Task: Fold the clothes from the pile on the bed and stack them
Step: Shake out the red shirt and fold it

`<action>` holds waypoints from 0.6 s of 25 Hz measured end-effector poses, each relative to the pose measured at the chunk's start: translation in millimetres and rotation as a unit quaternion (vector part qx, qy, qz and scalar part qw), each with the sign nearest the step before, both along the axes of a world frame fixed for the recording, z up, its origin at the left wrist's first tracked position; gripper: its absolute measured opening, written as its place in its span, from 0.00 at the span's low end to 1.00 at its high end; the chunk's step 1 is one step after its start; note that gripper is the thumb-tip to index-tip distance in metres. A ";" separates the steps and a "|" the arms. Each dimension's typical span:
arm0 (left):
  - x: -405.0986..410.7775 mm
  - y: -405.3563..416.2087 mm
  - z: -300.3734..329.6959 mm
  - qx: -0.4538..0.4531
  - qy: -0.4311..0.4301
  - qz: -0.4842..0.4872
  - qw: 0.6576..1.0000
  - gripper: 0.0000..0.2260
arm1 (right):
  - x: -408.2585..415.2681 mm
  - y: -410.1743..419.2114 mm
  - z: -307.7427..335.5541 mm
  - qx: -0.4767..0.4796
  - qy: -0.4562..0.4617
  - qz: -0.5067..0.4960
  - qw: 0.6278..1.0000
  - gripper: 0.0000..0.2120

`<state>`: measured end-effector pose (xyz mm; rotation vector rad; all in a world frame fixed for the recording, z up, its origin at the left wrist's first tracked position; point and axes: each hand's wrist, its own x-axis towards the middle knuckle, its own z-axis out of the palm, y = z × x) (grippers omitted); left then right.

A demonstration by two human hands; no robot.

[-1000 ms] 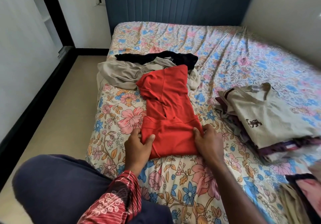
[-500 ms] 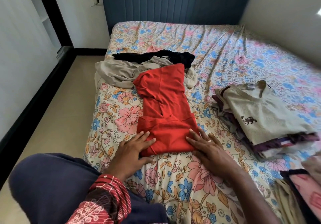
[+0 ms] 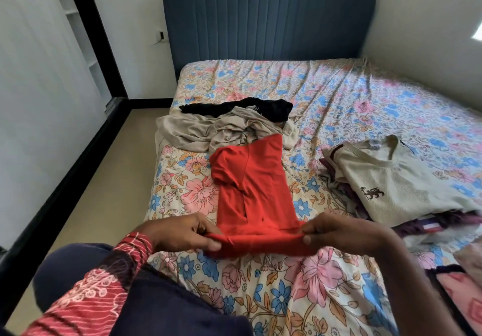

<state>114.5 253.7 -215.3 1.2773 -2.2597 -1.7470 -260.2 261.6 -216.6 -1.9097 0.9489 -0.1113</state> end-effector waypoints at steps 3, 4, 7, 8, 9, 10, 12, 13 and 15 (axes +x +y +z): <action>5.9 4.7 5.2 0.072 0.048 -0.105 0.991 0.10 | -1.6 7.7 23.7 0.079 -0.039 0.064 0.994 0.11; 8.2 1.6 4.7 0.078 0.059 -0.113 0.989 0.13 | 0.1 6.1 27.5 0.082 -0.047 0.067 0.993 0.10; 14.5 -16.8 12.2 0.067 0.076 -0.068 0.993 0.10 | 9.0 -14.0 30.2 0.040 -0.062 0.012 0.997 0.10; 16.1 -27.7 16.3 0.066 0.087 -0.045 0.993 0.09 | 11.8 -26.9 31.4 0.016 -0.069 -0.024 0.997 0.09; 16.9 -38.3 20.6 0.069 0.101 -0.017 0.992 0.08 | 15.6 -39.1 35.5 -0.011 -0.075 -0.058 0.995 0.08; 16.0 -51.0 25.9 0.071 0.119 0.022 0.990 0.09 | 19.1 -54.0 39.7 -0.044 -0.079 -0.090 0.992 0.08; 7.1 -86.1 34.0 0.058 0.153 0.133 0.977 0.11 | 31.0 -92.9 46.7 -0.109 -0.085 -0.150 0.979 0.08; 0.2 -106.5 35.7 0.040 0.170 0.202 0.964 0.11 | 37.6 -117.5 45.4 -0.136 -0.083 -0.190 0.969 0.08; -16.9 -137.8 33.0 -0.047 0.164 0.344 0.923 0.09 | 51.6 -158.2 35.9 -0.183 -0.035 -0.306 0.934 0.05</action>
